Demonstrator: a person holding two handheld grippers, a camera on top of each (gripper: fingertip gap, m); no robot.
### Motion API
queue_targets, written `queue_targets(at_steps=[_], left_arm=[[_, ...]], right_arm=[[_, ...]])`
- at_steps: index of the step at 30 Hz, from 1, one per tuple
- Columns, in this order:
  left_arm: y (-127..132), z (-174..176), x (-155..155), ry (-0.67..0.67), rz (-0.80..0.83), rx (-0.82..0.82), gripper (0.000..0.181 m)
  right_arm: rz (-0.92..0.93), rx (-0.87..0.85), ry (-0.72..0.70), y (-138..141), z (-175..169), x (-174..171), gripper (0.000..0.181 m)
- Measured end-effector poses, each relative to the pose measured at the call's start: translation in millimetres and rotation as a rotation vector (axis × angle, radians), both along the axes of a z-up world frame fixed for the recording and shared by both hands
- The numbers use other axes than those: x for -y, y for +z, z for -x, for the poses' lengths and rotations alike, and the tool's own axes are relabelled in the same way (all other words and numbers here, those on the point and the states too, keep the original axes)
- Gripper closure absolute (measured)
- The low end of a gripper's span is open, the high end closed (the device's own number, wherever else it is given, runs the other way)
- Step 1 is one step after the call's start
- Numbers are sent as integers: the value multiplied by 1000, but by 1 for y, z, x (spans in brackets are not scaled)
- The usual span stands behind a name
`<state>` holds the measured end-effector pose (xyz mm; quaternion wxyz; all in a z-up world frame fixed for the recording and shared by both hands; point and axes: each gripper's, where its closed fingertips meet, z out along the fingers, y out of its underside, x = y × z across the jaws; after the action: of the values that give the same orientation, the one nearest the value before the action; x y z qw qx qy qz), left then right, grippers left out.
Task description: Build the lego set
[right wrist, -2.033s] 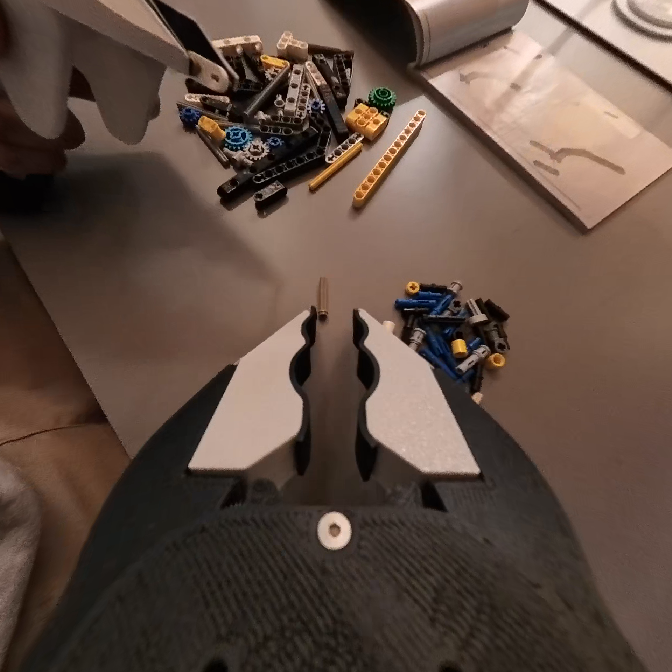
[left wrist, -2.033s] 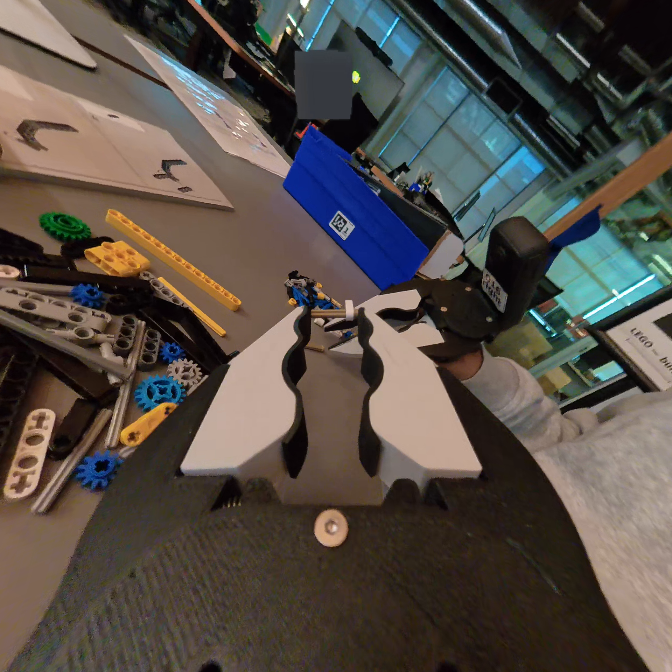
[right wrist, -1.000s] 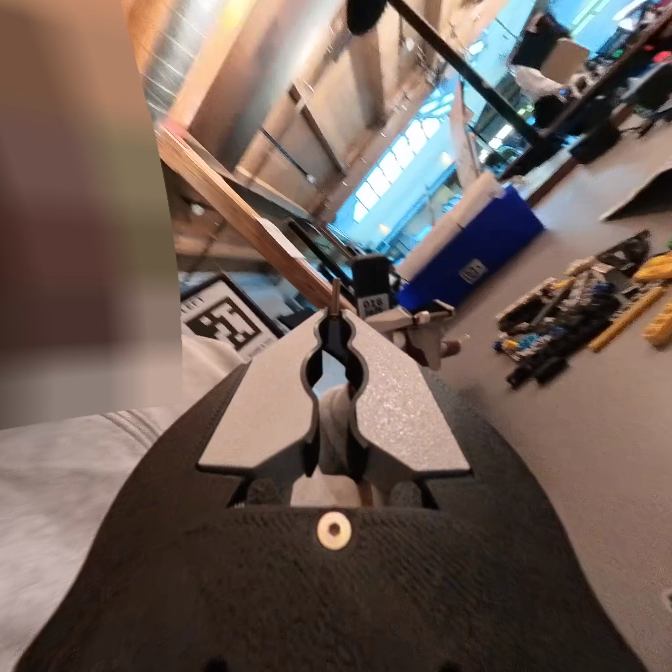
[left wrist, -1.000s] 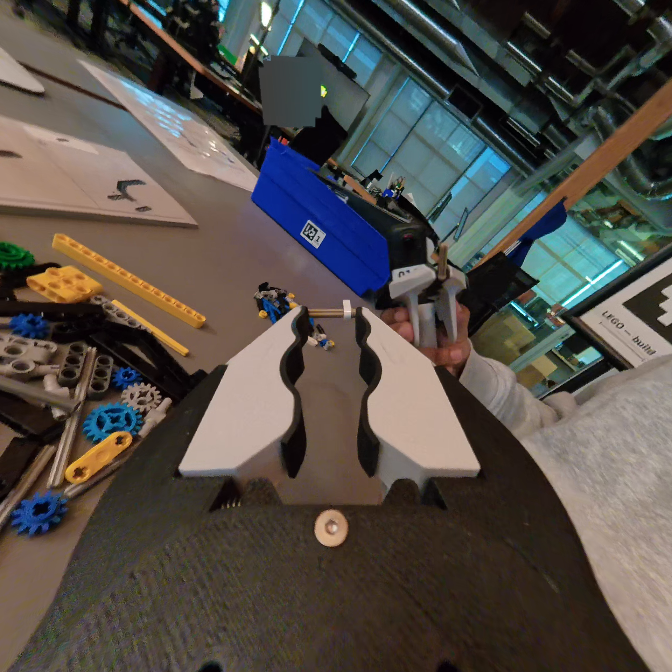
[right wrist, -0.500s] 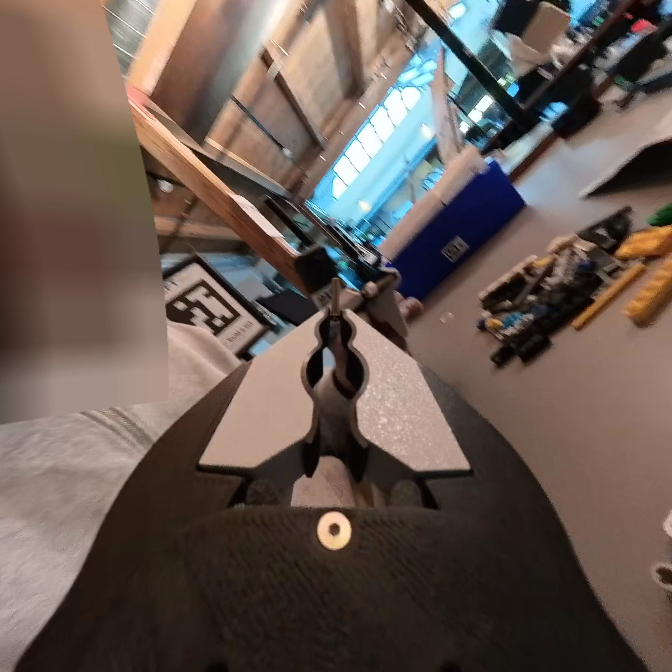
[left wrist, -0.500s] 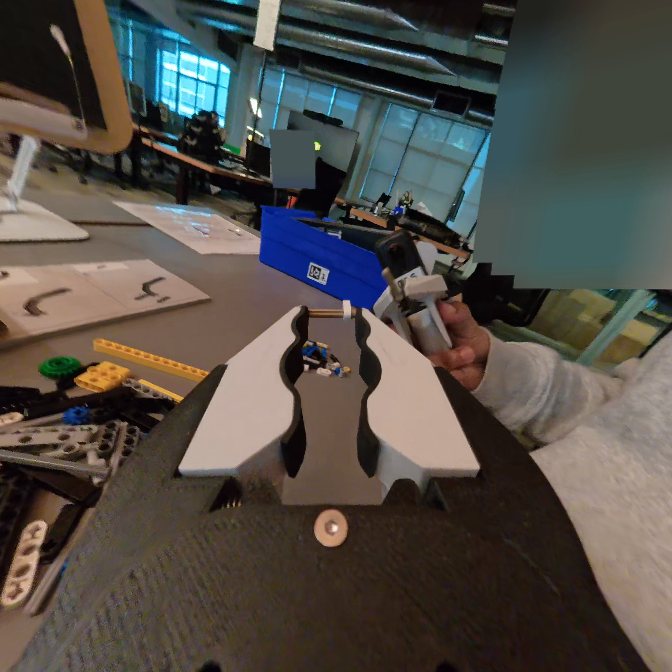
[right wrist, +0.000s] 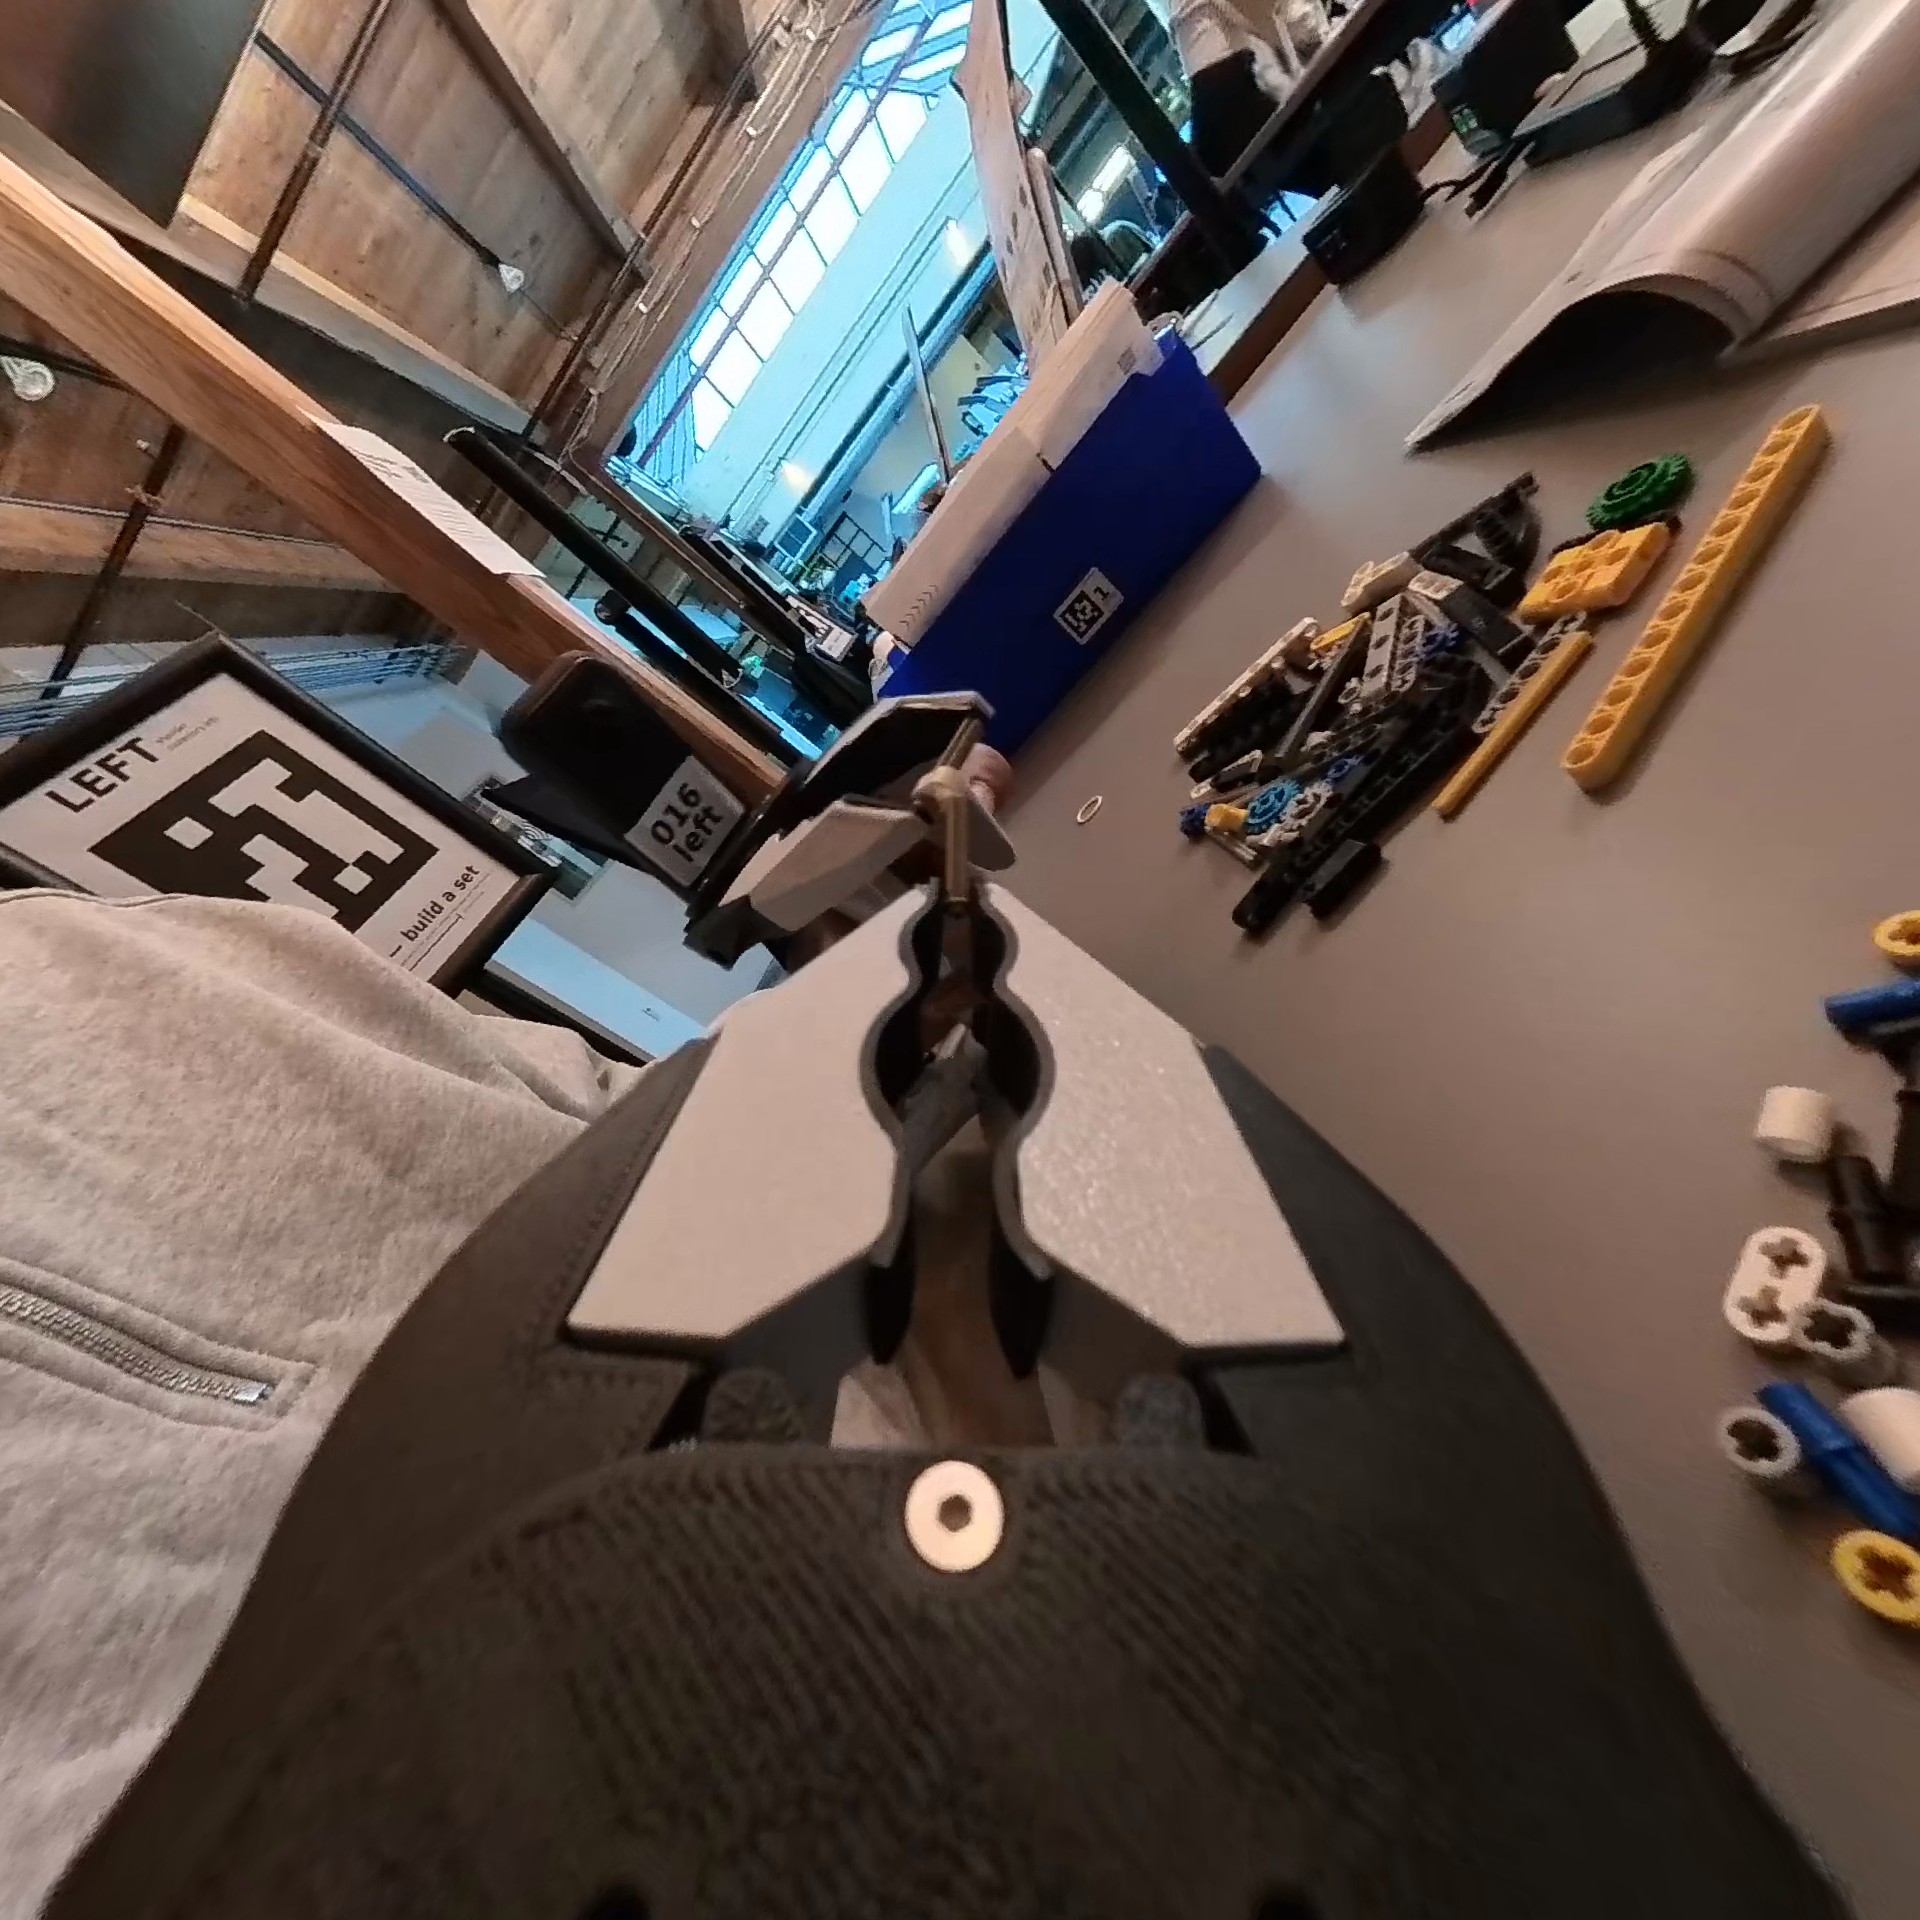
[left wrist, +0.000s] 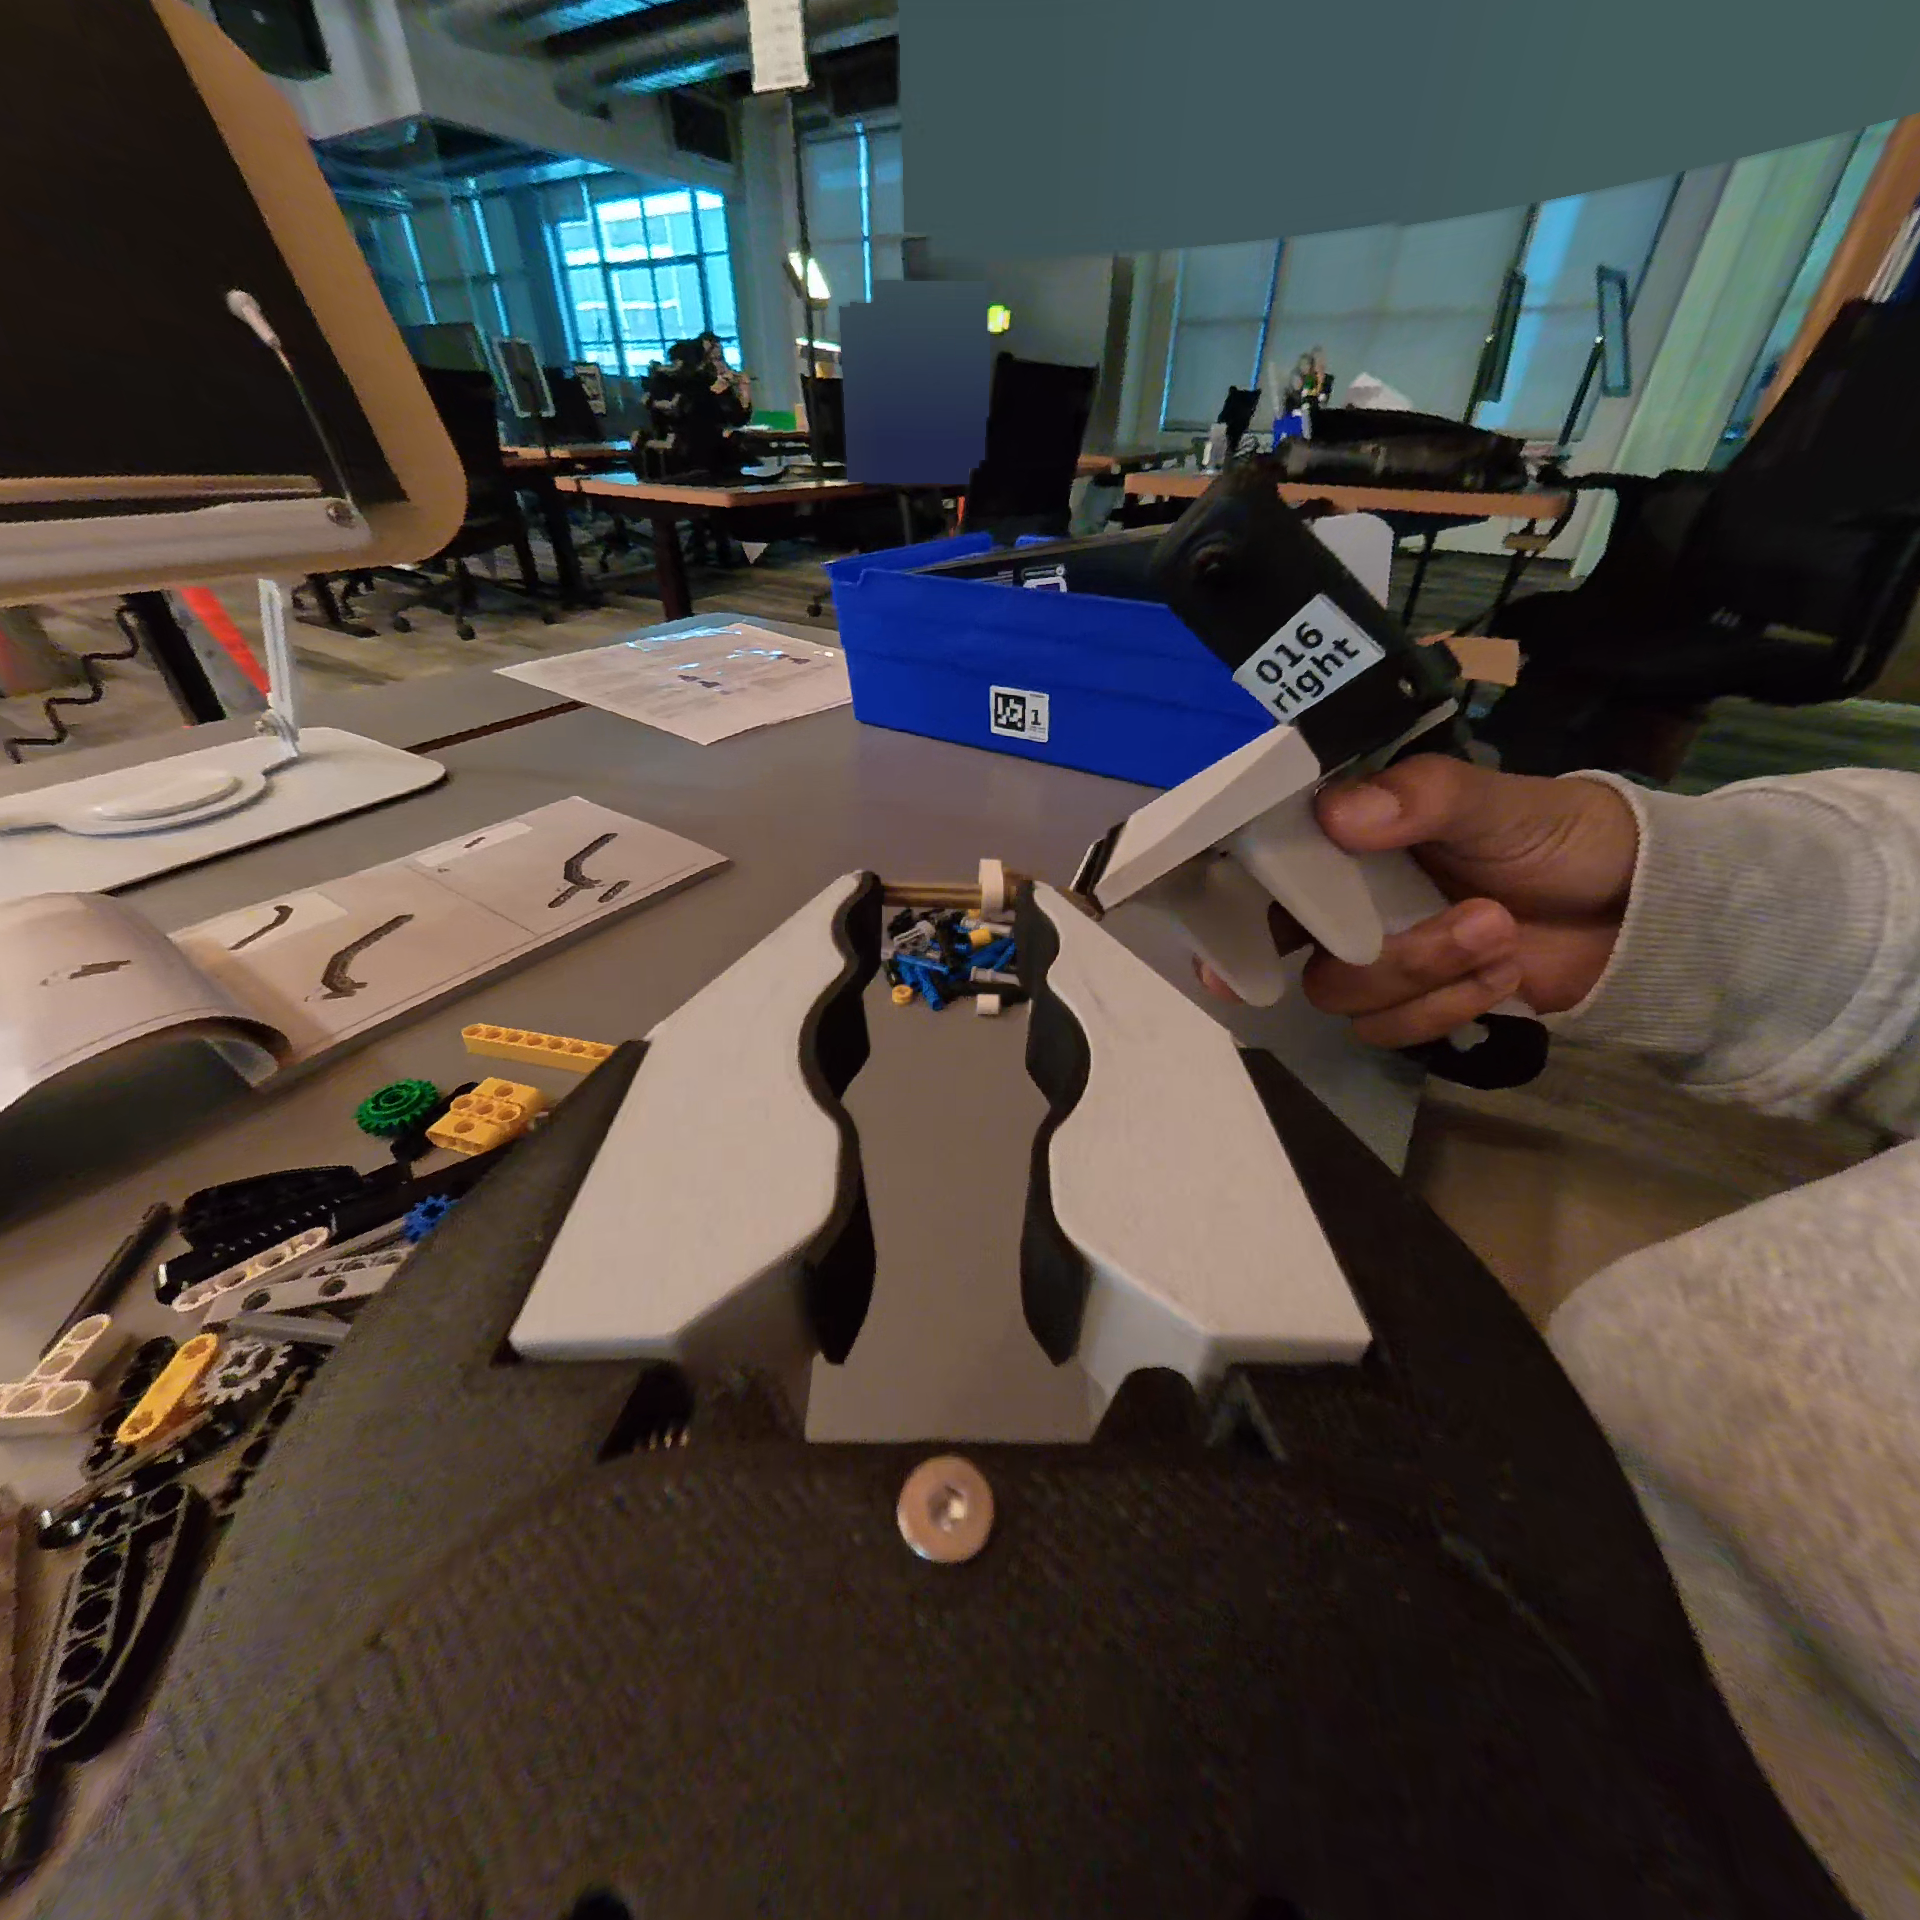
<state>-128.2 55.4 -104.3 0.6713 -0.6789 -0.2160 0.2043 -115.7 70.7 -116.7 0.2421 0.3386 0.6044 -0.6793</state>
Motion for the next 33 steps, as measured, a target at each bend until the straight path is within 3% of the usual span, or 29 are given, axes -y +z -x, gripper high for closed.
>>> queue_targets(at_steps=[17, 24, 33], left_arm=[[-15, 5, 0, 109, 223, -164, 158], [-16, 7, 0, 130, 243, -171, 158], [-14, 12, 2, 163, 167, -64, 158]], right_arm=[[-21, 70, -24, -10, 4, 0, 179], [-7, 92, -34, -10, 5, -1, 180], [37, 92, -107, -4, 11, -1, 180]])
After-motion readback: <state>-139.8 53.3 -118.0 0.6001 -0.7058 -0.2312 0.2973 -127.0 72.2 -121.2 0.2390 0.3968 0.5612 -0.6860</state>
